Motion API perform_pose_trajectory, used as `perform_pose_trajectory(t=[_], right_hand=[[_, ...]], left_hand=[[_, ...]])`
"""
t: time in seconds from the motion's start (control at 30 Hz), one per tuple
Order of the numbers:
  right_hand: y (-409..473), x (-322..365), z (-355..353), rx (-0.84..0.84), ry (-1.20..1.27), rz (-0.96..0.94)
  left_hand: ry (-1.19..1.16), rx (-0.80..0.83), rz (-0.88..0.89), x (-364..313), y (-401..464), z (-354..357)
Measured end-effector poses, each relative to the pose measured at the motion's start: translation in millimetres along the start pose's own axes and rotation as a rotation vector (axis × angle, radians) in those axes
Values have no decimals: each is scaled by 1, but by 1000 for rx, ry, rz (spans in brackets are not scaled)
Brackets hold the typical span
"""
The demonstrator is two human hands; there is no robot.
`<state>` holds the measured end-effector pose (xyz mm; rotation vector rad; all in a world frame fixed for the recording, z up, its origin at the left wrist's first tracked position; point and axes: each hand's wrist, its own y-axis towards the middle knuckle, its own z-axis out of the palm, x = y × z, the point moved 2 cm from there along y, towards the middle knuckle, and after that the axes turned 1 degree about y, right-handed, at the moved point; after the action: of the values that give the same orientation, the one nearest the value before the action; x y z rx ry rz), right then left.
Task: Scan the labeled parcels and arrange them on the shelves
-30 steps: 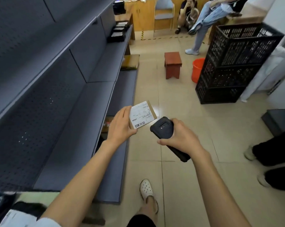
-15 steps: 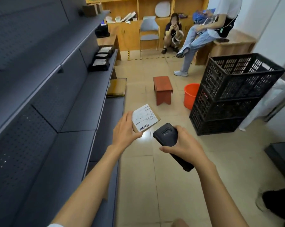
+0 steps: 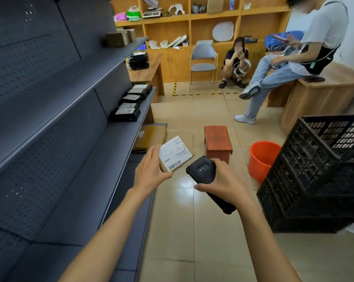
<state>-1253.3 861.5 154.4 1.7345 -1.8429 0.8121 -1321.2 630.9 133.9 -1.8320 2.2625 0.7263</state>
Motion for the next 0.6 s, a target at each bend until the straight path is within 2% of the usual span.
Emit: perform_pose_trajectory(t=[0.4,0.6], right_hand=[[316,35,-16,84,-145,-136],[492,73,-38,60,-105,-172]], left_hand=[[21,-22,-132,85,275,54],[22,-74,-99,119,447,61]])
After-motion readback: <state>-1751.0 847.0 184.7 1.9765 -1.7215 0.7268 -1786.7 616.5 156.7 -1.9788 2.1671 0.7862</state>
